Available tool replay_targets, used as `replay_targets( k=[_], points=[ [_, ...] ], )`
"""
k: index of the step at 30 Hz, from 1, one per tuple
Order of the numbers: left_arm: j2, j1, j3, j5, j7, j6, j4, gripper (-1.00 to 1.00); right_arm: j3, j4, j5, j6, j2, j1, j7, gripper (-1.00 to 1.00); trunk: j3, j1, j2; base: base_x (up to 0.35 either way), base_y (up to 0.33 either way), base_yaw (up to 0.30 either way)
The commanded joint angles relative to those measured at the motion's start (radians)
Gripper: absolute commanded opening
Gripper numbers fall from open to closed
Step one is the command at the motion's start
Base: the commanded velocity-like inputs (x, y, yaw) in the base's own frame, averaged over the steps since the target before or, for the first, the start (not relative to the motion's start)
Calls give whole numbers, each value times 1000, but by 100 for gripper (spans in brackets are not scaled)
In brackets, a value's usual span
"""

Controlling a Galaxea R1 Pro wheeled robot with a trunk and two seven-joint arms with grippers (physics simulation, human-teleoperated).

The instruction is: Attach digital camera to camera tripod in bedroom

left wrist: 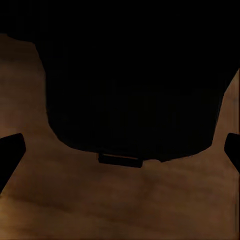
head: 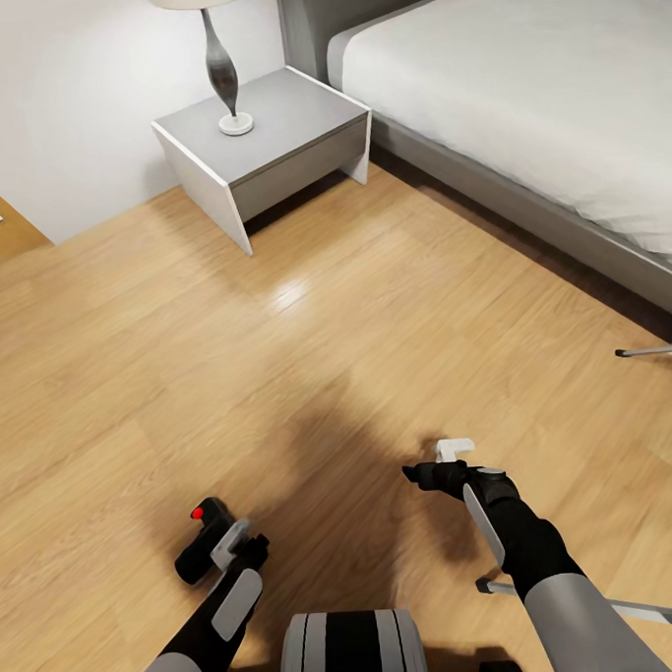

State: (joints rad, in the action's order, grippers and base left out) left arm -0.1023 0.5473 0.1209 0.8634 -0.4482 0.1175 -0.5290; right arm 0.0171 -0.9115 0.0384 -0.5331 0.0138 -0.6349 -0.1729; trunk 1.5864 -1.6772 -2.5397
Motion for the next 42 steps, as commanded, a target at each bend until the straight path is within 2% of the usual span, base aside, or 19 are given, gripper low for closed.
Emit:
replay_targets(
  k=[1, 42],
  points=[
    [1, 0, 8, 10, -5, 13, 0, 100, 0, -1, 4, -5, 0, 0, 0, 100, 1, 0, 0, 0, 0, 0],
    [2, 0, 20, -15, 3, 41, -1, 100, 0, -3, 5, -5, 0, 0, -1, 100, 1, 0, 0, 0, 0, 0]
  ],
)
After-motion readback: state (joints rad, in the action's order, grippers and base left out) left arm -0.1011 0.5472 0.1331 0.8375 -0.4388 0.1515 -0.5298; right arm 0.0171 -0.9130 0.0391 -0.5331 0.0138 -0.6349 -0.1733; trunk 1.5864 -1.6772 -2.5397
